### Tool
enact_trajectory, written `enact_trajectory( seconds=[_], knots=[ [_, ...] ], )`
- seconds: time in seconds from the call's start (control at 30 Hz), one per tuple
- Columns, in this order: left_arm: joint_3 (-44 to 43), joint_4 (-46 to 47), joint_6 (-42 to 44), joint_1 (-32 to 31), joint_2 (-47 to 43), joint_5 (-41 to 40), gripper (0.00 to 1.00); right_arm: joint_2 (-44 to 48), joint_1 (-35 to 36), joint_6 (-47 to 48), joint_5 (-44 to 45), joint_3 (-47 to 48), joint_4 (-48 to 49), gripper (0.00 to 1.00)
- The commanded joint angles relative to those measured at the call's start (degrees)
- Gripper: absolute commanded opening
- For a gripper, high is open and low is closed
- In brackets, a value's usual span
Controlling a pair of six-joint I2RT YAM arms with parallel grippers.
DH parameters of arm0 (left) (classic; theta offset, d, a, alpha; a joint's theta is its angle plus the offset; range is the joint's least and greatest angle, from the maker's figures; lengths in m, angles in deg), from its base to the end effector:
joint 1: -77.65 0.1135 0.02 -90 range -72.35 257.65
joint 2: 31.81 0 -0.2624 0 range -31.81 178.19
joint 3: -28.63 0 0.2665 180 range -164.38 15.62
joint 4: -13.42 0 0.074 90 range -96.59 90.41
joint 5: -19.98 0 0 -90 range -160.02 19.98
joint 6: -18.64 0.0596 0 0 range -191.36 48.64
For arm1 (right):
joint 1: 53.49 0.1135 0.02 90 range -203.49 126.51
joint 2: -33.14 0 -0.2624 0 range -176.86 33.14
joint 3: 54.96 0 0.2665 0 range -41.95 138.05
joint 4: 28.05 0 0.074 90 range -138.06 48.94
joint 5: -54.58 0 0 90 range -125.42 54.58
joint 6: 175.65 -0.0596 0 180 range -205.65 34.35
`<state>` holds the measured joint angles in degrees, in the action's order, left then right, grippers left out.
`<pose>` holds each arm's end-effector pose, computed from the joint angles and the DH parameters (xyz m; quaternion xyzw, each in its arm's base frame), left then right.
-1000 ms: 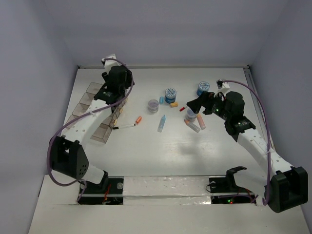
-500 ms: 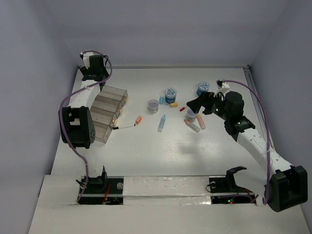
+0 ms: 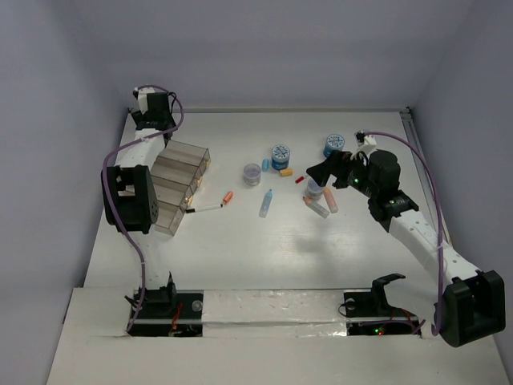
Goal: Sort the stationery into containers
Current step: Place the stationery in the storage box.
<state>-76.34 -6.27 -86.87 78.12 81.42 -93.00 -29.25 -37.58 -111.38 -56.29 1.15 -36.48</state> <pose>0.5009 0.0274 0.2559 -0.2184 0.8173 0.1031 0.5231 0.2718 0.0996 0.2839 -0.0436 0.7853 0.3475 0.5105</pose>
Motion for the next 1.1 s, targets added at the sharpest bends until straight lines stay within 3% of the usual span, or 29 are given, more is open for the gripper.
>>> enact_trajectory(
  seconds=[0.0,0.87,0.97,1.03,1.07],
  knots=[
    [-2.87,1.84,0.83,0.76,-0.03,-2.06,0.29,-0.01,0.62,0.42,0.03,0.06,2.80,1.00],
    [-0.41,1.05,0.48,1.29,2.78,-4.17,0.32,-0.10,0.62,0.60,0.21,0.06,2.63,1.00],
    [-0.15,0.61,0.04,1.29,2.70,-4.88,0.42,-0.10,0.62,0.60,0.21,0.06,2.72,1.00],
    [0.38,1.14,-0.14,1.81,2.00,-4.79,0.57,-0.19,0.62,0.69,0.12,0.06,2.72,1.00],
    [0.38,1.23,-0.05,1.82,1.65,-4.44,0.59,-0.19,0.62,0.60,0.12,0.06,2.63,1.00]
  ],
)
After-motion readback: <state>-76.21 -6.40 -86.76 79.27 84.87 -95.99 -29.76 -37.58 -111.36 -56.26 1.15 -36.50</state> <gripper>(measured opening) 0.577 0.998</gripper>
